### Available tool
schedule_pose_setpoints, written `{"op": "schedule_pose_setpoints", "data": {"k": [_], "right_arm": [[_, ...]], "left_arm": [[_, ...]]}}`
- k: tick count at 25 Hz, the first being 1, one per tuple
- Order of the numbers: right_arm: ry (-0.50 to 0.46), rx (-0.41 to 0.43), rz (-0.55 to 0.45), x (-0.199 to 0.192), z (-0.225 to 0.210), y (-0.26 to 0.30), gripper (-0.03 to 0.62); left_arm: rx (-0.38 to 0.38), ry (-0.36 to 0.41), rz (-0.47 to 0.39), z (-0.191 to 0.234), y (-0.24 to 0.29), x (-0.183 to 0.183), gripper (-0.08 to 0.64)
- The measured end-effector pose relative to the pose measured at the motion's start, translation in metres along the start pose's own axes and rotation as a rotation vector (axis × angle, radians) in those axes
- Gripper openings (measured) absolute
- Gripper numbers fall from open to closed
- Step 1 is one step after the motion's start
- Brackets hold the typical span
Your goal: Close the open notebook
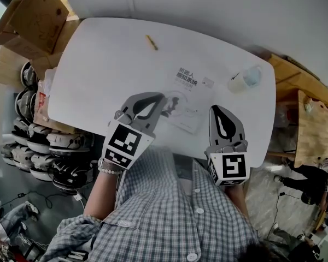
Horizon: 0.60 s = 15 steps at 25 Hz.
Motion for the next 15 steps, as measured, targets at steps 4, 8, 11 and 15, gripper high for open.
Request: {"op": "schedule_pose_setpoints", "data": {"k": [4,8,11,15], "right_arm": [[-0.001,0.008,0.004,-0.0007,0.0007,0.002,0.023],[0.0,0.004,0.01,-0.0016,0.0006,0.0021,0.023],[0.0,-0.002,0.013,-0.0022,-0.0002,0.0021,0.023],[0.0,-0.008,0.015,-0.0031,-0.0015,0.0024,0.023]], "left_arm": [[0.008,-0.005,0.006,0.0026,-0.0013,-0.0017,0.008],[0.01,-0.007,0.008,0.0044,-0.0008,-0.0023,0.008],[0.006,-0.008,0.007,0.0049,0.0003,-0.0025,0.009],[0.001,-0.006,0.007,0.0055,0.0024,-0.0027,0.008]]}}
Point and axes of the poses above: the fingertips, and each gripper's own axes: y forward along the fingers, z to its left, x out of its top, the point moved 9 cm from there along -y, backward along the fingers, and after that the axes turned 12 degrees about -z, right-handed, at the moved point
